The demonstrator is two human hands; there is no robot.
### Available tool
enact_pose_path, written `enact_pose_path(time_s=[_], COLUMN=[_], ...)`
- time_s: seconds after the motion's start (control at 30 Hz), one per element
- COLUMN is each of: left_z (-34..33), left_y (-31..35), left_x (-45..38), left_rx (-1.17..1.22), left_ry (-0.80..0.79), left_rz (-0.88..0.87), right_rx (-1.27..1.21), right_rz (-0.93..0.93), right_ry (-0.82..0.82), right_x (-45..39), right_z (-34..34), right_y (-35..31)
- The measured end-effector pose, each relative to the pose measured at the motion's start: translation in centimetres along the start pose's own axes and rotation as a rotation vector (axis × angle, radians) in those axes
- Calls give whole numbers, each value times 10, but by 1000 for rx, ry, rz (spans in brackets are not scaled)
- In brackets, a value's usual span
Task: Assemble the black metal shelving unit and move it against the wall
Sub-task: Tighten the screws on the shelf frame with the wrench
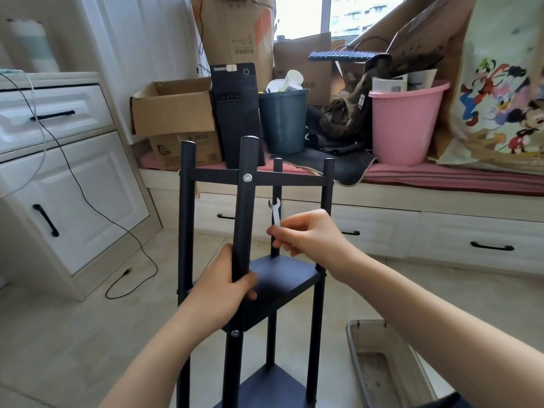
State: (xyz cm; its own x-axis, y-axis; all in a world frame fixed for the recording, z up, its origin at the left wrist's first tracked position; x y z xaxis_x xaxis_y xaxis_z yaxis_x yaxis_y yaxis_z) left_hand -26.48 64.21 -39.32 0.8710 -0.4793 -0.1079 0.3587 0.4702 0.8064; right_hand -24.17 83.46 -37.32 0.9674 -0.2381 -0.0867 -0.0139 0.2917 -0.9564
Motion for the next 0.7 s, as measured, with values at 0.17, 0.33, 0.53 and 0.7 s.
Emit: enact_pose_path(time_s=[0.17, 0.33, 0.53, 0.7], left_z=[6, 16, 27, 30], left_y=[-1, -5, -8, -5], left_x=[-4, -6, -4, -3], left_rx=[-30, -81, -68, -53], left_ry=[45, 23, 12, 6], left_rz=[42, 66, 87, 99], right_rx=[136, 134, 127, 102], right_rz=[51, 37, 80, 148], right_ry=[39, 19, 16, 62], right_x=[-23, -38, -48, -50], right_z=[-11, -25, -38, -51], right_y=[-12, -19, -23, -20])
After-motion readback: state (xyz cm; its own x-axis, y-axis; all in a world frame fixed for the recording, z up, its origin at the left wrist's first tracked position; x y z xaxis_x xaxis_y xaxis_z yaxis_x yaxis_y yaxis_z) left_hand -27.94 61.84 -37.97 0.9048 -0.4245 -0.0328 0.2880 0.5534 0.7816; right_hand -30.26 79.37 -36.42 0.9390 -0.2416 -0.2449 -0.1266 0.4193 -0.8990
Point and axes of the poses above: each hand's wrist, its own x-axis away from the middle knuckle, its own z-axis out of the back of the hand, y = z × x, the point moved 1 cm from there along -x, towards the middle knuckle, and after that the axes turned 6 degrees about -z, right-handed, at the moved point
